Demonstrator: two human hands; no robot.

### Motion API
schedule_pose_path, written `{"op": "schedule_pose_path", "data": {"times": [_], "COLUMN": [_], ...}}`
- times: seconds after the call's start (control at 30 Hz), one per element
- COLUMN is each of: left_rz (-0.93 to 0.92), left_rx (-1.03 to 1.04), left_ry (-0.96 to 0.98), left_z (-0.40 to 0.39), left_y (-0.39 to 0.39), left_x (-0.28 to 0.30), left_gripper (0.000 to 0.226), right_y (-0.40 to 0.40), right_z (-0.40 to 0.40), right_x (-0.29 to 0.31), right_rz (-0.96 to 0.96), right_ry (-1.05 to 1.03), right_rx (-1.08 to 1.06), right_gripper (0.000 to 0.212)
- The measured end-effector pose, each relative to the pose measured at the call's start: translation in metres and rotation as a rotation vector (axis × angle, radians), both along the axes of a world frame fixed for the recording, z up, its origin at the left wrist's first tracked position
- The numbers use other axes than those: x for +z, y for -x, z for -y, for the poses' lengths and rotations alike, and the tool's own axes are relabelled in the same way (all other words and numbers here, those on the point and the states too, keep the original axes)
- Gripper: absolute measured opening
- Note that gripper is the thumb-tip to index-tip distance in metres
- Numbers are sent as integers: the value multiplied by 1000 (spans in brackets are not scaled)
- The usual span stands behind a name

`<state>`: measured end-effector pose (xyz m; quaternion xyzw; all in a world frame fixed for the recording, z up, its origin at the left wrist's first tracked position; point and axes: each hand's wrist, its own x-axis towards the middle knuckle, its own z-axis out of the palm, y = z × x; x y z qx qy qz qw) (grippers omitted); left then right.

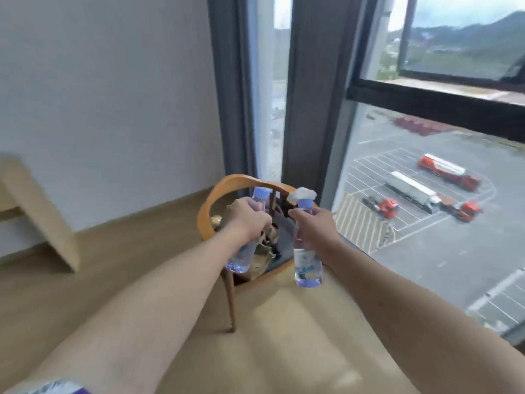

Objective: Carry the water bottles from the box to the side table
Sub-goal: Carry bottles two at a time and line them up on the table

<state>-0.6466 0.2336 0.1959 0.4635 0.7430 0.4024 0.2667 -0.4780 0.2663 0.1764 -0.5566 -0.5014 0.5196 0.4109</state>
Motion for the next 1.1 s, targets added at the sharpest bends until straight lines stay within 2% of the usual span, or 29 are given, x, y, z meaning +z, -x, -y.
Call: {"op": "schedule_pose_path", "data": {"times": [0.2, 0.3, 0.63, 0.8, 1.0, 1.1], "left_rz": [-7, -8, 93, 57, 39, 43], "left_rx": [289, 414, 869, 1019, 1188, 1207], "left_ry": [-14, -3, -43, -35, -30, -44], "left_z": [80, 127, 252, 286, 297, 293], "left_y": [186, 264, 461, 557, 677, 728], "left_x": [9, 9, -3, -8, 21, 30], "left_gripper": [32, 37, 30, 33, 26, 26], "right_y": [198, 289, 550, 678, 818, 878], "right_z": [37, 63, 139, 156, 158, 162], "right_x": [10, 11, 7, 0, 20, 22], "right_rz": [42, 20, 15, 17, 12, 14], "right_ry": [-59, -61, -57, -84, -93, -85], "right_rx": [274, 413, 873, 1034, 1166, 1219], "right_gripper": [30, 21, 22, 22, 24, 27]}}
